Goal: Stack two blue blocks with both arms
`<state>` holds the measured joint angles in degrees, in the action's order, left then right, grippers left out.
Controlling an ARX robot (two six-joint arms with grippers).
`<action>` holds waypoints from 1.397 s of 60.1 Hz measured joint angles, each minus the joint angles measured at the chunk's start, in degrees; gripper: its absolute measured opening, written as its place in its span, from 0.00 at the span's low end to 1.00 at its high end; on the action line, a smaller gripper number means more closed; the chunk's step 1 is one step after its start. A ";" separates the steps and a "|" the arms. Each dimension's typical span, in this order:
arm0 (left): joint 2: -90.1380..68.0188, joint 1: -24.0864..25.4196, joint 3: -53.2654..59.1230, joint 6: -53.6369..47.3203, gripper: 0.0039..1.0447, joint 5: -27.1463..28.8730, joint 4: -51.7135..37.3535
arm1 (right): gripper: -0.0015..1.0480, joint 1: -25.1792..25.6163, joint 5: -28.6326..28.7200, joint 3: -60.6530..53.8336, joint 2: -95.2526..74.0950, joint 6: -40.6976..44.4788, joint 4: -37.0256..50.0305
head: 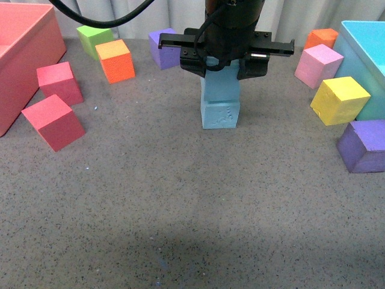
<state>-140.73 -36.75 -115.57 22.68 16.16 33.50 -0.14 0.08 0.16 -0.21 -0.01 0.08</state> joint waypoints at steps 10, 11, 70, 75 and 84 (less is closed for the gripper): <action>-0.20 0.02 0.00 -0.07 0.45 -0.04 0.00 | 0.91 0.00 0.00 0.00 0.00 0.02 0.00; -0.20 0.02 0.00 -0.07 0.45 -0.02 0.00 | 0.91 0.00 0.00 0.00 0.00 0.00 0.00; 21.88 2.16 33.00 -8.63 0.80 10.34 -41.99 | 0.91 0.00 0.02 0.00 0.00 0.02 0.00; 27.76 4.72 48.72 -15.85 0.66 13.11 -66.71 | 0.91 0.00 -0.04 0.00 0.00 0.02 0.00; 39.32 11.21 70.93 -20.44 0.40 9.25 -91.56 | 0.91 0.00 -0.07 0.00 0.00 0.00 0.00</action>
<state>-101.41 -25.54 -44.64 2.24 25.41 -58.06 -0.14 0.01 0.16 -0.21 -0.01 0.08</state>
